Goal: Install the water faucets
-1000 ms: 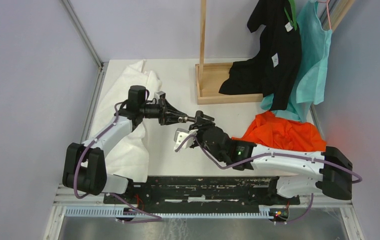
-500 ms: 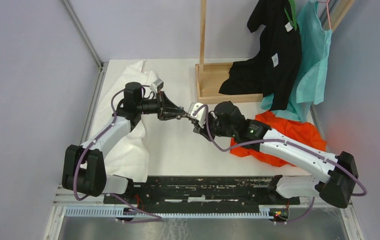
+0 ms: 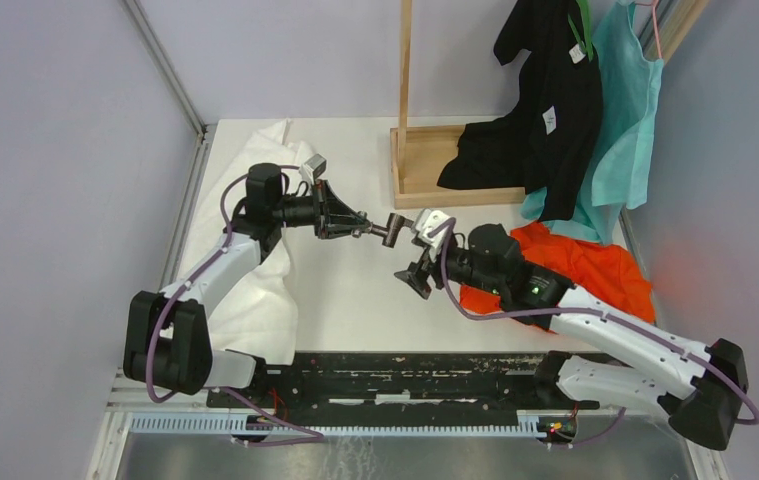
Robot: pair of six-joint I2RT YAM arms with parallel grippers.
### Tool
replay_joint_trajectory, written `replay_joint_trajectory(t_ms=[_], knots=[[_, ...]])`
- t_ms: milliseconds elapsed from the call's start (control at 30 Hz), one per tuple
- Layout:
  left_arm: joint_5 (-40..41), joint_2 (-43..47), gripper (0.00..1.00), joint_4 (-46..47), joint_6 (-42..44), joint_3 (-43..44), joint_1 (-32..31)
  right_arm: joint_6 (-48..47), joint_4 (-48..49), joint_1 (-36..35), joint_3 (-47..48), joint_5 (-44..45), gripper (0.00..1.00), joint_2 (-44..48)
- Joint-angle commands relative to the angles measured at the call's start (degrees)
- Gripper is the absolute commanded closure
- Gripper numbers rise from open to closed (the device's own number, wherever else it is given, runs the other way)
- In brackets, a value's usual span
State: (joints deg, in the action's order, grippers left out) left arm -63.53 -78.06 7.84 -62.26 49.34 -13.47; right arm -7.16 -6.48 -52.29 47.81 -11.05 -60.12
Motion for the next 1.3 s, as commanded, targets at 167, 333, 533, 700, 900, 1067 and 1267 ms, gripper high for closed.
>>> replay_joint_trajectory(t_ms=[167,333,533,700,900,1067,1267], knots=[[0.99,6.85,0.97,25.03,-3.38,-4.21,-0.01,29.89,1.88,7.25,5.86,4.23,0.30,1.52],[1.60,7.28,0.97,37.27,-7.22,-6.68,0.03,47.02,17.05,15.16,-2.10,-8.57,0.21,4.68],[0.51,6.55,0.97,42.01,-10.42,-6.48,-0.03,65.47,43.98,18.32,-12.08,-14.91,0.12,0.80],[0.91,6.62,0.97,44.65,-12.61,-7.22,-0.07,69.57,60.68,17.87,-14.76,-16.37,0.12,-6.18],[1.21,6.12,0.97,45.63,-13.48,-7.55,-0.06,69.86,69.51,16.44,-13.41,-16.76,0.19,-11.66],[1.32,5.53,0.97,45.16,-13.67,-7.29,-0.07,70.36,71.71,15.06,-11.72,-16.81,0.30,-14.25],[1.14,4.77,0.97,44.99,-13.78,-7.23,-0.14,72.45,74.34,14.92,-11.23,-15.66,0.42,-15.66]])
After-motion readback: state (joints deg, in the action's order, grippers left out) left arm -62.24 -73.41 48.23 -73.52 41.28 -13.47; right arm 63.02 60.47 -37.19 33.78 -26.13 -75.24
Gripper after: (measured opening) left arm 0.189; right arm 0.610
